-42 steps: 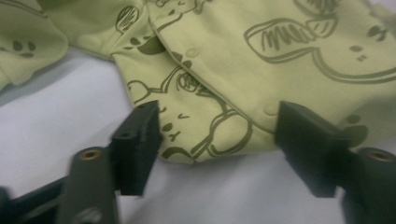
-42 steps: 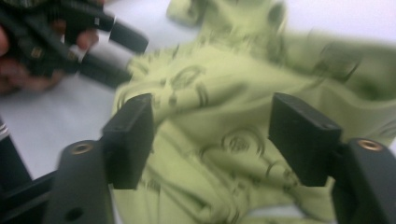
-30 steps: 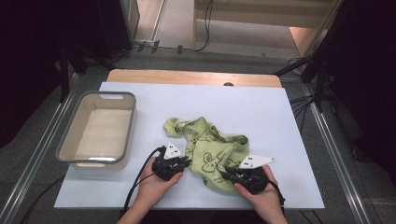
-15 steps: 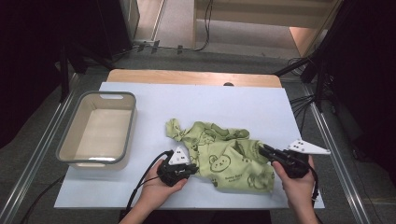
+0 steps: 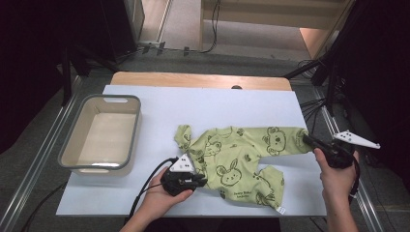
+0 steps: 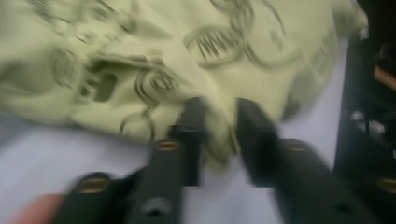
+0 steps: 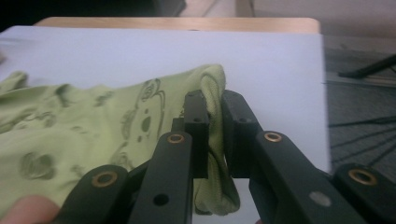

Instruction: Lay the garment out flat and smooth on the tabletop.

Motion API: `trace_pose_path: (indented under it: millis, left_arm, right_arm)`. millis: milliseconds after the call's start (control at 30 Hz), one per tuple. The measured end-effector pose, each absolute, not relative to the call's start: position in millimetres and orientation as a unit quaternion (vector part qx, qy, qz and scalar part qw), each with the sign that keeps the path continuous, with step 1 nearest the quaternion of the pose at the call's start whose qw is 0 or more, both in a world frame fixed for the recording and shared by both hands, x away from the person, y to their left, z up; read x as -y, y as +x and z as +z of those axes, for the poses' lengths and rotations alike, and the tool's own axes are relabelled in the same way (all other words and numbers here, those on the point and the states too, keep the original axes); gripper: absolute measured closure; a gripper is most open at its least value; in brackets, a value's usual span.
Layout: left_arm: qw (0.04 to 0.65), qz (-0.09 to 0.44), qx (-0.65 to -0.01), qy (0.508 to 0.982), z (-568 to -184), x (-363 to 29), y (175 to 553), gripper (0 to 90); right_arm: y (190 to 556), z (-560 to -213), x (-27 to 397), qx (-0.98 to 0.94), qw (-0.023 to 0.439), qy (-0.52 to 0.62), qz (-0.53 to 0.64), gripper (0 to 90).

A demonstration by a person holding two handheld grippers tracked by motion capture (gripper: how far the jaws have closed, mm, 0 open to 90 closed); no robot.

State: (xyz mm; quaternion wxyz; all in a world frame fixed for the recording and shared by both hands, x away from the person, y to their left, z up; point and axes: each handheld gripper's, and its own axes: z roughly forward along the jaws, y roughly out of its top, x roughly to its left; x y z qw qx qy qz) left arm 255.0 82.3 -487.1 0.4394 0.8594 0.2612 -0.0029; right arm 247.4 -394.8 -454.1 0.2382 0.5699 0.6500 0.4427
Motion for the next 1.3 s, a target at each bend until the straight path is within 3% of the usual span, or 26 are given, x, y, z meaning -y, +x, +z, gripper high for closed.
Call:
trace_pose_path:
  millis: [133,200,367,567,633,767,933,1133,1300]
  left_arm:
    - [0.455,0.052,-0.305,0.835,-472,-94,274,49.8]
    - [0.452,0.079,-0.327,0.826,-469,-99,285,47.8]
    - [0.418,0.132,-0.371,0.819,-471,-105,307,40.3]
    - [0.39,0.158,-0.383,0.822,-488,-102,311,38.8]
    - [0.383,0.165,-0.388,0.822,-493,-104,312,43.8]
    - [0.38,0.165,-0.385,0.825,-497,-106,314,57.7]
    - [0.391,0.142,-0.373,0.83,-489,-107,315,79.7]
    - [0.415,0.095,-0.336,0.84,-461,-98,307,81.8]
    - [0.453,0.069,-0.32,0.829,-437,-89,315,79.9]
  right_arm:
    - [265,-468,411,-0.65,0.229,0.597,0.411,76.6]
    - [270,-477,415,-0.638,0.237,0.616,0.397,60.7]
    - [276,-481,408,-0.644,0.214,0.598,0.427,43.8]
    - [286,-495,387,-0.67,0.208,0.598,0.387,31.9]
    - [288,-502,389,-0.662,0.204,0.615,0.376,31.0]
    - [288,-517,392,-0.662,0.187,0.633,0.356,36.3]
    - [285,-523,390,-0.671,0.201,0.63,0.337,54.3]
    - [285,-522,389,-0.678,0.222,0.624,0.319,82.3]
    - [283,-521,398,-0.665,0.216,0.626,0.344,85.8]
